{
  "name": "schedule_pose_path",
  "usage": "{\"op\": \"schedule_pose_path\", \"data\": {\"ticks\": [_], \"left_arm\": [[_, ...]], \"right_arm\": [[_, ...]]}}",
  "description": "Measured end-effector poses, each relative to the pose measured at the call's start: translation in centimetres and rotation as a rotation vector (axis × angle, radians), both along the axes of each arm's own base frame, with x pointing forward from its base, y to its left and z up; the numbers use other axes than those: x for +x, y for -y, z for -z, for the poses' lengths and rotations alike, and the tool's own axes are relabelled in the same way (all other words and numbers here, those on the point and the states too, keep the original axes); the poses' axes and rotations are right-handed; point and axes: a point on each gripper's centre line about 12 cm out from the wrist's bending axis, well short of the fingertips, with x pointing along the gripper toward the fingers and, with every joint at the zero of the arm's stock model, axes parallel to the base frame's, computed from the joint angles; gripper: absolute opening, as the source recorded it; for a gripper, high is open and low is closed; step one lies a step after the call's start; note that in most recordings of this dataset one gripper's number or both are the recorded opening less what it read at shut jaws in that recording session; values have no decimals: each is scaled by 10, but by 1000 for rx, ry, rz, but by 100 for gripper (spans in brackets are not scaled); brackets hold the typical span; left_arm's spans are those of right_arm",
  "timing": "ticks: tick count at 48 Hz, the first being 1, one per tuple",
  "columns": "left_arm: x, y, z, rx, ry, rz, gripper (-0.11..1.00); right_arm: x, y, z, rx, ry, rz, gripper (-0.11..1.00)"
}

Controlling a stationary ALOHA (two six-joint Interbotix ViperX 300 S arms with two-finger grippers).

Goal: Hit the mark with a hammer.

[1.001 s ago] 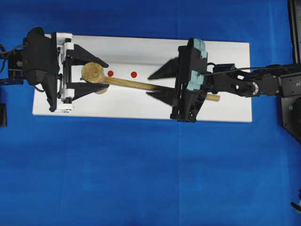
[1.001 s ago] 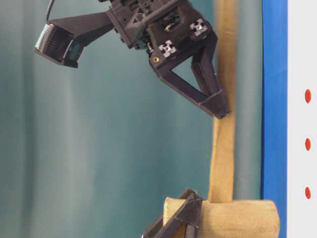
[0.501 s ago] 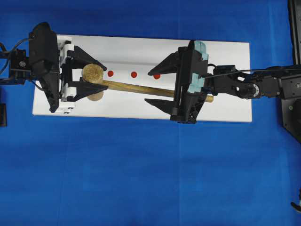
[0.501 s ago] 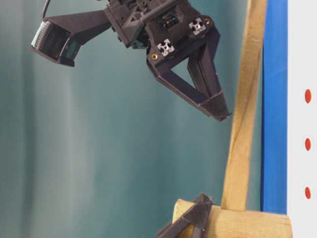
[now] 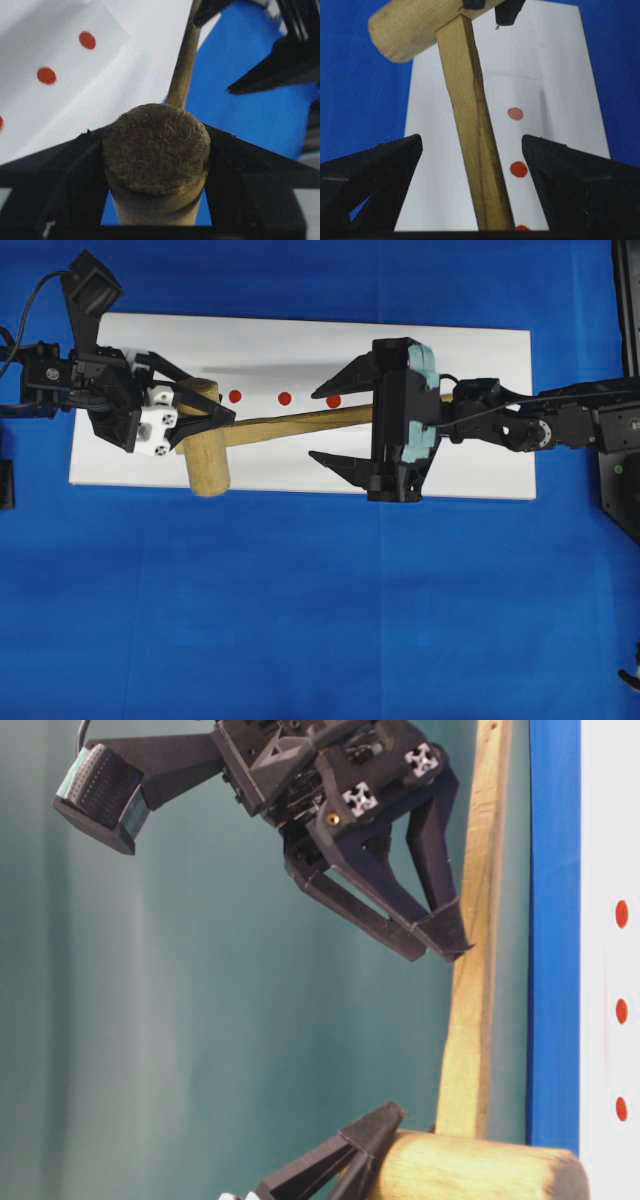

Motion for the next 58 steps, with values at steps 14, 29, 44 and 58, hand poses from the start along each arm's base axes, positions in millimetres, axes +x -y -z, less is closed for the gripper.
{"op": "schedule_pose_path", "data": {"ticks": [14, 29, 44, 58], "left_arm": [[-1, 11, -6, -245, 38, -79, 46], [-3, 19, -11, -257, 52, -56, 46], [-3, 19, -11, -256, 52, -55, 46], [-1, 19, -9, -256, 46, -57, 46]], "right_arm": [[0, 1, 1, -68, -6, -19, 91], [4, 2, 19, -115, -61, -42, 81], [4, -3, 21, -117, -71, -67, 11], [4, -4, 21, -116, -73, -69, 11]]}}
